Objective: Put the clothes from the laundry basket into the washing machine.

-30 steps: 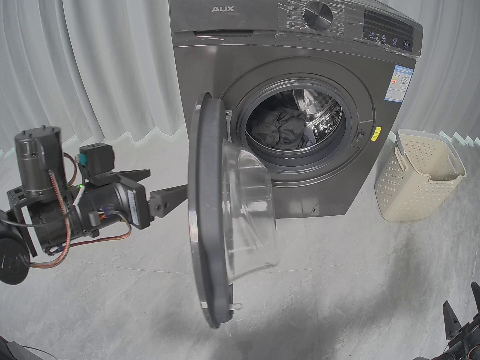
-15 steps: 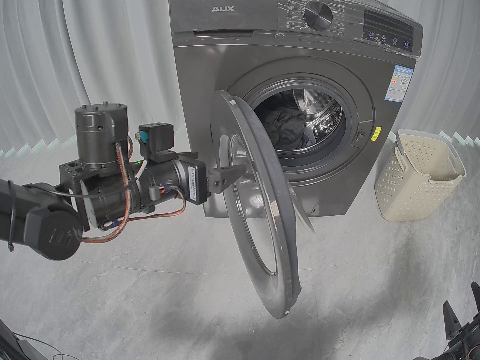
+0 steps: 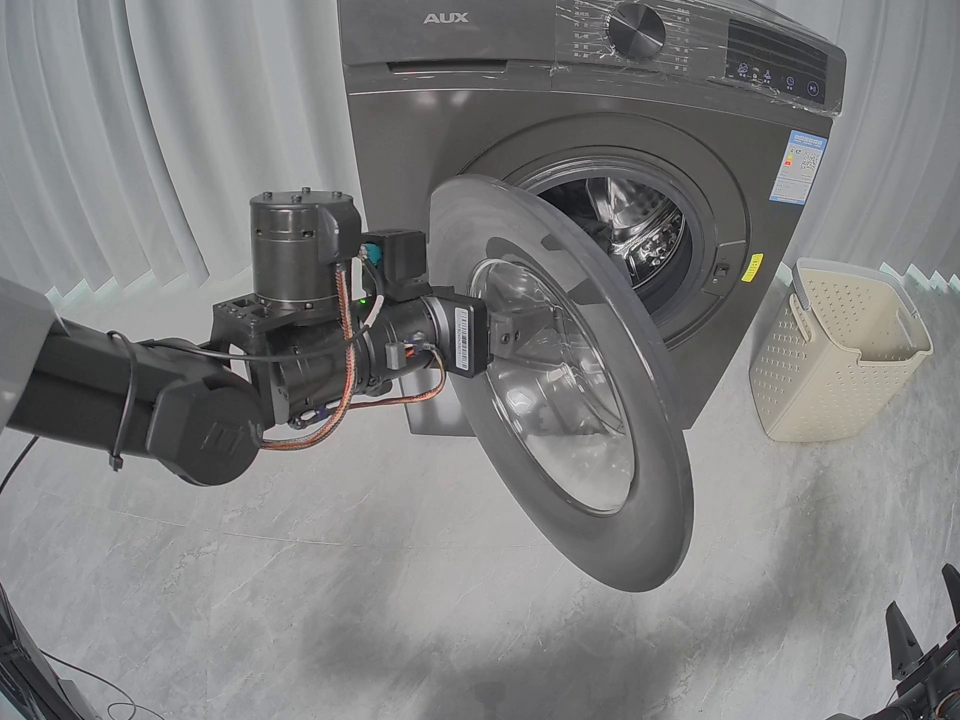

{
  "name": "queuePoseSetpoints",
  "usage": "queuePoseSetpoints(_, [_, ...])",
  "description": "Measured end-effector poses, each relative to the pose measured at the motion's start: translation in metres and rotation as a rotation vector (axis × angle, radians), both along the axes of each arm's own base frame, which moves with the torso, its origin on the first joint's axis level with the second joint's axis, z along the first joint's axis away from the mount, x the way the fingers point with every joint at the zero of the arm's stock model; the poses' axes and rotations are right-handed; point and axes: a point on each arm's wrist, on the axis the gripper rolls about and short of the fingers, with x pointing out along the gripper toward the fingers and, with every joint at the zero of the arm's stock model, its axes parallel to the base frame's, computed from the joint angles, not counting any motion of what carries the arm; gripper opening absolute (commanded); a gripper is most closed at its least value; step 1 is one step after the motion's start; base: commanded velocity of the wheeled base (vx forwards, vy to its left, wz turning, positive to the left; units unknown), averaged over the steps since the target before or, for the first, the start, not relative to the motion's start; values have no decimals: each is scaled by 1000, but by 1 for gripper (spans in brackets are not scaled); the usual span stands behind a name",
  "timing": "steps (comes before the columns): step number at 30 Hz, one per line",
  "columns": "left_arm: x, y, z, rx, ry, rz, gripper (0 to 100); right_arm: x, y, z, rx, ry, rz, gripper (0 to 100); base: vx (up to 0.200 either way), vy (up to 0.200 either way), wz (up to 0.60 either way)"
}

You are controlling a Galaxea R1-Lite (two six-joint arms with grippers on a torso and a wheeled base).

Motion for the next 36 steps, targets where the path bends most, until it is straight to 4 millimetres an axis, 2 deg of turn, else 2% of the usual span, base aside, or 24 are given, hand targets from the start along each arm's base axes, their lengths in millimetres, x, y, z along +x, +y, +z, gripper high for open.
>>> queuePoseSetpoints(4, [7, -5, -2, 4, 4, 1, 100, 0, 0, 0, 0, 0, 0, 100, 0, 0, 0])
queuePoseSetpoints(7, [15, -10, 5, -16, -24, 3, 100, 0, 0, 0, 0, 0, 0, 100, 0, 0, 0])
queuePoseSetpoints(14, [31, -19, 8, -78, -23, 18, 100, 0, 0, 0, 0, 0, 0, 100, 0, 0, 0])
queuePoseSetpoints(21, [28, -17, 3, -128, 42, 43, 100, 0, 0, 0, 0, 0, 0, 100, 0, 0, 0])
queuePoseSetpoints(25, [12, -7, -7, -99, 81, 46, 100, 0, 0, 0, 0, 0, 1, 100, 0, 0, 0])
queuePoseSetpoints(30, [-23, 18, -22, -26, 124, 63, 100, 0, 0, 0, 0, 0, 0, 100, 0, 0, 0])
queuePoseSetpoints(36, [-79, 68, -31, 79, 101, 103, 100, 0, 0, 0, 0, 0, 0, 100, 0, 0, 0])
